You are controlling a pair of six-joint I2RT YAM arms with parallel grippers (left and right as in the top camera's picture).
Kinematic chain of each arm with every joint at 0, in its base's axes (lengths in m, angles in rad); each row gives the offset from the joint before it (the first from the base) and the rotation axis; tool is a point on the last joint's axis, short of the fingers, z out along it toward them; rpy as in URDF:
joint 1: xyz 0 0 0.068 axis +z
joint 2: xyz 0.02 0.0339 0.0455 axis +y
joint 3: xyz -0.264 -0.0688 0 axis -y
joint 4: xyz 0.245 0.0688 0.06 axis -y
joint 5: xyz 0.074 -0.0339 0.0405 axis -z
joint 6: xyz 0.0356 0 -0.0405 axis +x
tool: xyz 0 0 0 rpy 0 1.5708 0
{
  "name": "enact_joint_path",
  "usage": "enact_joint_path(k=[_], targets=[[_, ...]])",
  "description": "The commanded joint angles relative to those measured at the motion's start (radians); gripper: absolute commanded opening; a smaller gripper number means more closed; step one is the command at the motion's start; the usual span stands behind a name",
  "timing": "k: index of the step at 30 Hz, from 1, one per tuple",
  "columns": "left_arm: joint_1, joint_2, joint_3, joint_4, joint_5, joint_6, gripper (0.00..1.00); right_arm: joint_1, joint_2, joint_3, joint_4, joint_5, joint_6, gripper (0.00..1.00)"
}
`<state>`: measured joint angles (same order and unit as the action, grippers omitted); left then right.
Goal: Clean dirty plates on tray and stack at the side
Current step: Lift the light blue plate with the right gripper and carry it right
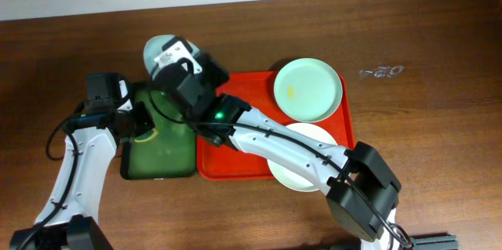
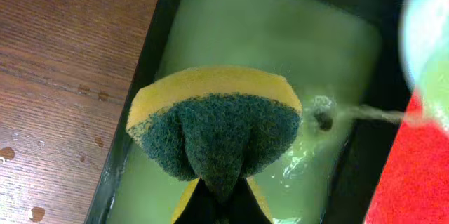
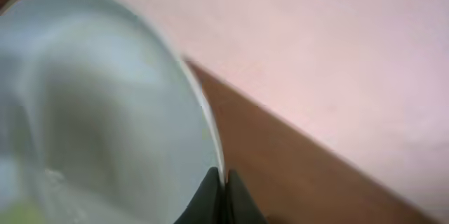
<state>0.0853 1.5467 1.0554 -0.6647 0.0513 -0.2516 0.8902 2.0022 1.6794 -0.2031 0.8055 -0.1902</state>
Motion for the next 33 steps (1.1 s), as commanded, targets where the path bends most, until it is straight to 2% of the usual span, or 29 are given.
enact_joint_path(k=[1,3,10,15,16,18,19,21,24,26,28,29,32,33], targets=[[-0.002,-0.006,-0.002,0.002,-0.006,-0.006,0.00,0.001,-0.004,0.021,0.078,0.071,-0.095,0.04],[-0.002,-0.006,-0.002,0.002,-0.006,-0.006,0.00,0.003,-0.006,0.021,0.111,0.072,-0.095,0.04],[-0.002,-0.006,-0.002,0.002,-0.003,-0.006,0.00,0.062,-0.007,0.021,0.230,0.072,-0.462,0.04],[-0.002,-0.006,-0.002,0.002,-0.003,-0.006,0.00,0.072,-0.007,0.021,0.229,0.071,-0.451,0.04],[-0.002,-0.006,-0.002,0.002,-0.003,-0.006,0.00,0.070,-0.007,0.021,0.219,0.071,-0.396,0.04],[-0.002,-0.006,-0.002,0.001,-0.003,-0.006,0.00,0.051,-0.007,0.021,0.173,0.069,-0.181,0.04],[-0.002,-0.006,-0.002,-0.002,-0.003,-0.006,0.00,0.032,-0.007,0.021,0.084,0.046,0.015,0.04],[-0.002,-0.006,-0.002,-0.002,-0.003,-0.006,0.00,-0.012,-0.007,0.021,-0.073,-0.166,0.247,0.04],[-0.002,-0.006,-0.002,-0.002,-0.003,-0.006,0.00,-0.150,-0.063,0.021,-0.186,-0.435,0.468,0.04],[-0.002,-0.006,-0.002,-0.002,-0.003,-0.006,0.00,-0.295,-0.139,0.021,-0.306,-0.694,0.572,0.04],[-0.002,-0.006,-0.002,-0.002,-0.004,-0.006,0.01,-0.463,-0.165,0.021,-0.393,-0.904,0.600,0.04],[-0.002,-0.006,-0.002,-0.002,-0.004,-0.006,0.01,-0.594,-0.165,0.021,-0.467,-1.006,0.649,0.04],[-0.002,-0.006,-0.002,-0.002,-0.004,-0.006,0.02,-0.859,-0.165,0.021,-0.630,-1.111,0.670,0.04],[-0.002,-0.006,-0.002,-0.002,-0.004,-0.006,0.01,-1.000,-0.165,0.021,-0.738,-1.109,0.667,0.04]])
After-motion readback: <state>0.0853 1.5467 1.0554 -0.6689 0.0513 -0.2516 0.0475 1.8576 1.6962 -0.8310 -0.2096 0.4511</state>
